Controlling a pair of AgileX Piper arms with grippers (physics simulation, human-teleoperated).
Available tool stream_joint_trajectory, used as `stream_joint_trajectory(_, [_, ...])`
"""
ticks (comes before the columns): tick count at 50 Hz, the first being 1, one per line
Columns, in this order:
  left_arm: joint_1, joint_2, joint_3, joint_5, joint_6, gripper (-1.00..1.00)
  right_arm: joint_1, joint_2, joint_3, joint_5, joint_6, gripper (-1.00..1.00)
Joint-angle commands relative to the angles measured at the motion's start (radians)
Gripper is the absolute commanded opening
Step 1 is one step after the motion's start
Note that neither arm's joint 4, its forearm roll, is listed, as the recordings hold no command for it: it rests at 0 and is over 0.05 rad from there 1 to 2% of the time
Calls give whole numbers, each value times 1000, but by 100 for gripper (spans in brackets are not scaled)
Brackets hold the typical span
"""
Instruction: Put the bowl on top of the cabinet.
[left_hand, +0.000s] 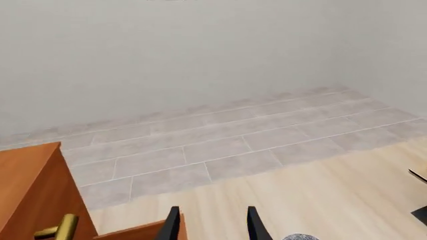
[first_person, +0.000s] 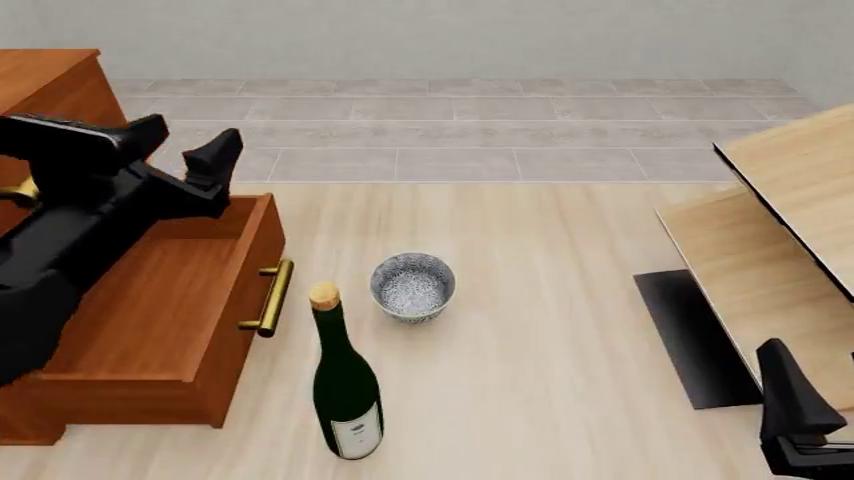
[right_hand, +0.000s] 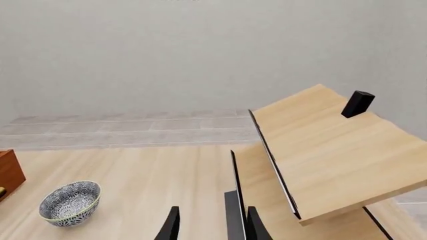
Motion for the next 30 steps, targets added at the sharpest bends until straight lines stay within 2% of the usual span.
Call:
stream_joint_trajectory(1, [-38, 113, -172, 63, 21, 100, 3, 0, -3, 2, -2, 100])
stream_joint_trajectory(4, [-70, 132, -224, 90, 33, 100, 2, 0, 1, -2, -3, 100])
stream_joint_trajectory(6, [-83, 168, -275, 126, -22, 100, 1, 0, 0, -1, -3, 100])
stream_joint_trajectory(7, [-79, 178, -290, 132, -18, 100, 0, 0, 0, -1, -2, 100])
stream_joint_trajectory(8, [-80, 188, -304, 132, 14, 100, -1, 0, 0, -1, -2, 100])
stream_joint_trajectory(9, [-84, 201, -319, 141, 9, 100, -1, 0, 0, -1, -2, 100])
stream_joint_trajectory(12, [-90, 255, -390, 197, -58, 100, 0, 0, -1, 0, -2, 100])
stream_joint_trajectory(15, [-103, 285, -426, 216, -31, 100, 1, 0, -1, 1, -1, 100])
stream_joint_trajectory(24, [-140, 408, -569, 367, -57, 100, 4, 0, -2, 3, 0, 100])
stream_joint_trajectory(26, [-152, 414, -577, 378, -56, 100, 4, 0, -2, 4, 0, 100])
stream_joint_trajectory(30, [-167, 421, -579, 377, -1, 100, 3, 0, -6, 7, 2, 100])
